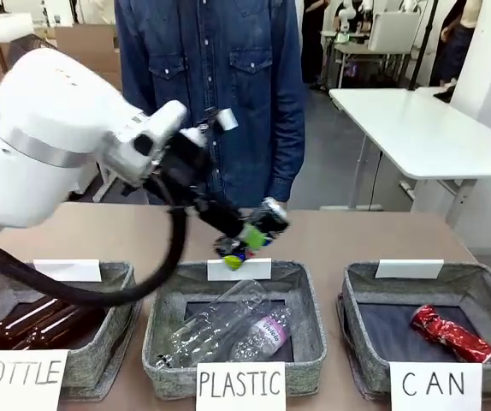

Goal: Sort the can waste into the basket.
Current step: Pick up the can waste from the table and place it in the right Fabric basket.

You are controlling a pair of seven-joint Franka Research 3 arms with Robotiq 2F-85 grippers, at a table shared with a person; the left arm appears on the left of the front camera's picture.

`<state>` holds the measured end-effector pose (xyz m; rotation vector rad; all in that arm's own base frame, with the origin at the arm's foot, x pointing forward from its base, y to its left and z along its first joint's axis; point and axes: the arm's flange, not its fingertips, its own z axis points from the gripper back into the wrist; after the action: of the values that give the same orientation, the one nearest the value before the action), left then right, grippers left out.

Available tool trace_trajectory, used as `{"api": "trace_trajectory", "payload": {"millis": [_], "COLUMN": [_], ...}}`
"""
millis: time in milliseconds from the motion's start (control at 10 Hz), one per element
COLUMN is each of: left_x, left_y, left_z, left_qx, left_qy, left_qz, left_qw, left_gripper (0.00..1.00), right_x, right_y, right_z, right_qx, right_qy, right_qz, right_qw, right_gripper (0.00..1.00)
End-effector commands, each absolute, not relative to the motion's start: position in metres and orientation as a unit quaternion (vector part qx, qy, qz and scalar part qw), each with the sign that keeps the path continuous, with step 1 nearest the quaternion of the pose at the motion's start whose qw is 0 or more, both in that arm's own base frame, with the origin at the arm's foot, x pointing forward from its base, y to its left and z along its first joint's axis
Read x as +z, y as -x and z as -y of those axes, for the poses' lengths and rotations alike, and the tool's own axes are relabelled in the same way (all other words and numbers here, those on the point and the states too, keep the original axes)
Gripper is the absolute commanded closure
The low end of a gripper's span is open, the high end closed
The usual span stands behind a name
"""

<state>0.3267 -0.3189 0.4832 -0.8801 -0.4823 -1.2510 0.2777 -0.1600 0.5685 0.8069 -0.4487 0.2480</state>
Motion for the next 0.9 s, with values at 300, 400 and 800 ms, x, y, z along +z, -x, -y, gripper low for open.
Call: {"api": "trace_trajectory", "payload": {"millis": [300,400,800], "left_x": [0.476,0.476,0.479], "left_y": [-0.320,-0.320,-0.303], "left_z": [0.374,0.374,0.455], "left_qx": [-0.563,-0.563,-0.667], "left_qy": [0.345,0.345,0.267], "left_qz": [0.287,0.287,0.323], "left_qw": [0.694,0.694,0.616], "left_gripper": [0.62,0.62,0.62], "right_x": [0.582,0.582,0.582], "right_y": [-0.216,-0.216,-0.216], "right_z": [0.226,0.226,0.226], "right_qx": [0.046,0.046,0.046], "right_qy": [-0.341,-0.341,-0.341], "right_qz": [0.269,0.269,0.269], "right_qw": [0.900,0.900,0.900], "right_gripper": [0.00,0.00,0.00]}}
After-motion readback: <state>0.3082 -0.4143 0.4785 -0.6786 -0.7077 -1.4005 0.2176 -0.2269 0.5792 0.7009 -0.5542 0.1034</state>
